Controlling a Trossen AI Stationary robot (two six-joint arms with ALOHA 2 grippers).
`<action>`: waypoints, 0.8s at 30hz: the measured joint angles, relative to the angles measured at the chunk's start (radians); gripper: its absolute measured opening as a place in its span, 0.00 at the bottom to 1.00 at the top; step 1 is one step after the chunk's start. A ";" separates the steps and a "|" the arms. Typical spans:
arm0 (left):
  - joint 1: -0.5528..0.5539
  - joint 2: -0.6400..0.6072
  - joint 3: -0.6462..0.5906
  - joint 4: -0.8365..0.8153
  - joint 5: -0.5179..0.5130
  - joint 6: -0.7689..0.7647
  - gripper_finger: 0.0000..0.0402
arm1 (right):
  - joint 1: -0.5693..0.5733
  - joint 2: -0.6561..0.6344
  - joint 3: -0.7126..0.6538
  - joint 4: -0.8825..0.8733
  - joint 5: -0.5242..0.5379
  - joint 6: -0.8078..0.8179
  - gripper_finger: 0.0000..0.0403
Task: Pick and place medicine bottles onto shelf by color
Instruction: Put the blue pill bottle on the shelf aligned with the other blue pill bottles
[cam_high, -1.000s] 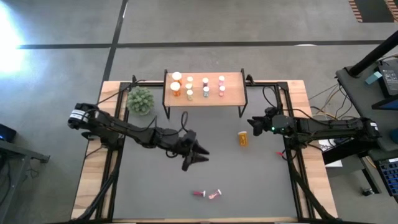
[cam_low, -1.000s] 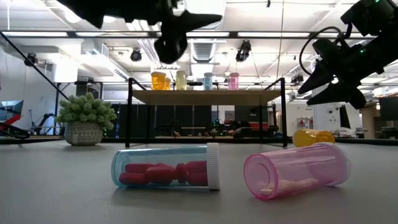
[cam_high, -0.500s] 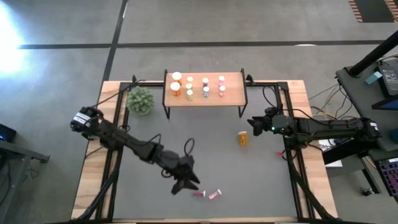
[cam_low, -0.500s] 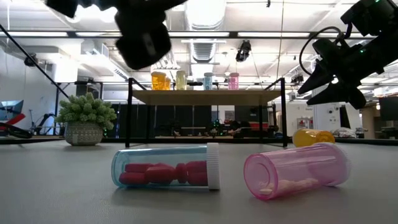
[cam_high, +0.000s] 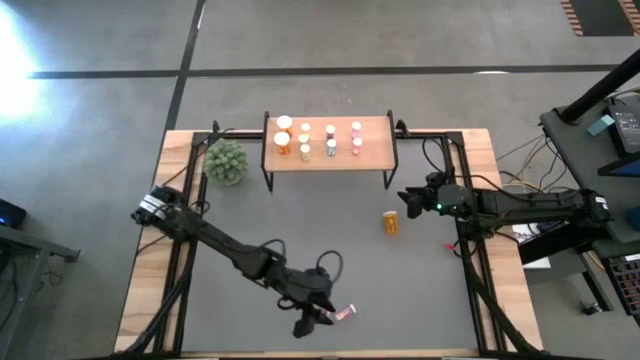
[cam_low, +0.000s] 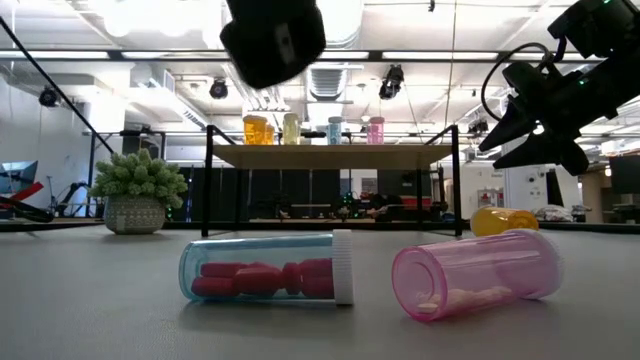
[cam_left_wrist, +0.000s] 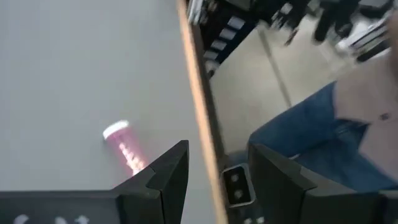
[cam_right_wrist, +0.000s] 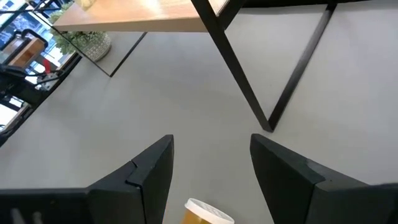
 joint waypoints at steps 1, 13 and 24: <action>-0.002 0.018 0.024 -0.038 0.001 0.000 0.37 | 0.000 0.000 0.000 0.000 0.000 0.000 0.50; -0.022 0.102 0.146 -0.302 -0.083 -0.053 0.37 | 0.000 0.000 0.000 0.000 0.000 0.000 0.50; -0.036 0.111 0.135 -0.381 -0.154 -0.052 0.37 | 0.000 0.000 0.000 0.000 0.000 0.000 0.50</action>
